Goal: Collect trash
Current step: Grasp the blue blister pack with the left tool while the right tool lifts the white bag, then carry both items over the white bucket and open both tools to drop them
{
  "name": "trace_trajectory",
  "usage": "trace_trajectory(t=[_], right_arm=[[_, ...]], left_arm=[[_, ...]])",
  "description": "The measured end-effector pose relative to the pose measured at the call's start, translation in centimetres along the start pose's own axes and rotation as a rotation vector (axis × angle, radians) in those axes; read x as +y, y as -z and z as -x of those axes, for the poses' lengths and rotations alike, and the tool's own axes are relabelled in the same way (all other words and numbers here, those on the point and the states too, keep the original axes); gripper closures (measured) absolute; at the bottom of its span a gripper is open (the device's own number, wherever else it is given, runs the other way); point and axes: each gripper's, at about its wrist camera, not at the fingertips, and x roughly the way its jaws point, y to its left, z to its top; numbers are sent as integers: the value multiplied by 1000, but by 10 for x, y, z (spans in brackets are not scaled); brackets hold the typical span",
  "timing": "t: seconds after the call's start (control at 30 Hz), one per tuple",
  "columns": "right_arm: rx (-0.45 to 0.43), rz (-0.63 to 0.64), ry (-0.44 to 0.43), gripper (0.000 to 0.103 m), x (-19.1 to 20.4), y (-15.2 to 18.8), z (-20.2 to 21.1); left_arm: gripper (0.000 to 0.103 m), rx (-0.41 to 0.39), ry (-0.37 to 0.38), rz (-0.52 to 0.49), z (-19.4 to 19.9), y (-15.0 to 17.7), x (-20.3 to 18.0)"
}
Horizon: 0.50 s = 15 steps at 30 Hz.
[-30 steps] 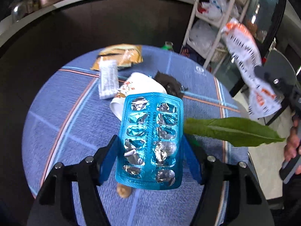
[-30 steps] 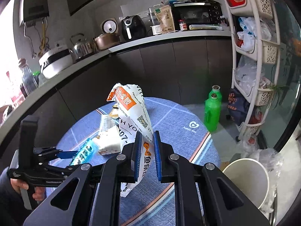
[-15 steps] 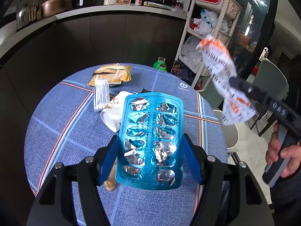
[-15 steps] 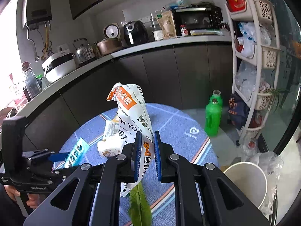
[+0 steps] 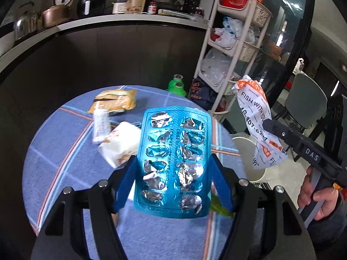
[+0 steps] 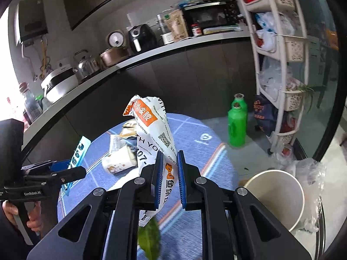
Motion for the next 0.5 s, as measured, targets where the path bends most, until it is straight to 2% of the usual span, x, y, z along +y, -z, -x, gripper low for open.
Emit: trace_trajectory(t=[0.2,0.5], right_arm=[[-26,-81,58,91,-44,10,17],[-23,-198,167,91,-121,33,33]], left_arm=[[36,7,61,-49,-20,-17,-39],[36,67,176,-146,-73,-38,-114]])
